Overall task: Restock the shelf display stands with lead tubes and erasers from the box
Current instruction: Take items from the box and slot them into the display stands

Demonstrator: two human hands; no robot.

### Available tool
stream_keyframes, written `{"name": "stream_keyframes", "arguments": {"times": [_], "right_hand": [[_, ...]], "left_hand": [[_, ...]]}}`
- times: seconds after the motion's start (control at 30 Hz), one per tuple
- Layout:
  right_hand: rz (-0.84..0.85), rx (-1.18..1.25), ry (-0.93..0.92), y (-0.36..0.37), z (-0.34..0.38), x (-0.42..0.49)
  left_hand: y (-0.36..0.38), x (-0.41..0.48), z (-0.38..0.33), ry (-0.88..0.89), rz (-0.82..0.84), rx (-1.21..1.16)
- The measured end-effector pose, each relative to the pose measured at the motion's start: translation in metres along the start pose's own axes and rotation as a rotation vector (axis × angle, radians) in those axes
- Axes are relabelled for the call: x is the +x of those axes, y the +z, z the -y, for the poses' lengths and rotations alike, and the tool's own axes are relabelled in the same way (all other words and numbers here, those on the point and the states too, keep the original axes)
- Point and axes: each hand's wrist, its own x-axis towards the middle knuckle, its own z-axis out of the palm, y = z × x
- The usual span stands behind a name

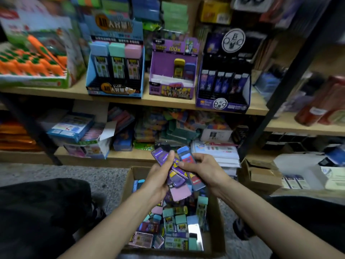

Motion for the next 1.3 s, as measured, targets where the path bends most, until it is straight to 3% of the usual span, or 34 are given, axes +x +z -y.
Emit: {"name": "stream_keyframes", "arguments": {"times": [0.17,0.57,0.73,0.83,1.0,1.3], "right_hand": [[0.024,-0.053,-0.016,-0.002,0.020,0.000],[-0.195,-0.119,-0.297,-0.063,0.117,0.015],[-0.447,-0.262,-0.527,-0.093,0.164,0.032],[-0.513,-0.304,-0.585,-0.106,0.183,0.047],[-0.423,-0.263,-0.627,-0.082,0.200,0.085],[-0.304,-0.541,-0.763,-0.007,0.237,0.159]], "left_hand": [[0.014,-0.004,-0.023,0.033,0.009,0.003],[0.034,0.028,-0.121,0.216,-0.023,0.016],[0.039,0.052,-0.150,0.279,0.009,0.022],[0.041,0.065,-0.162,0.306,0.016,-0.007],[0.045,0.072,-0.179,0.352,-0.006,-0.042],[0.029,0.062,-0.193,0.393,-0.006,-0.094]]}}
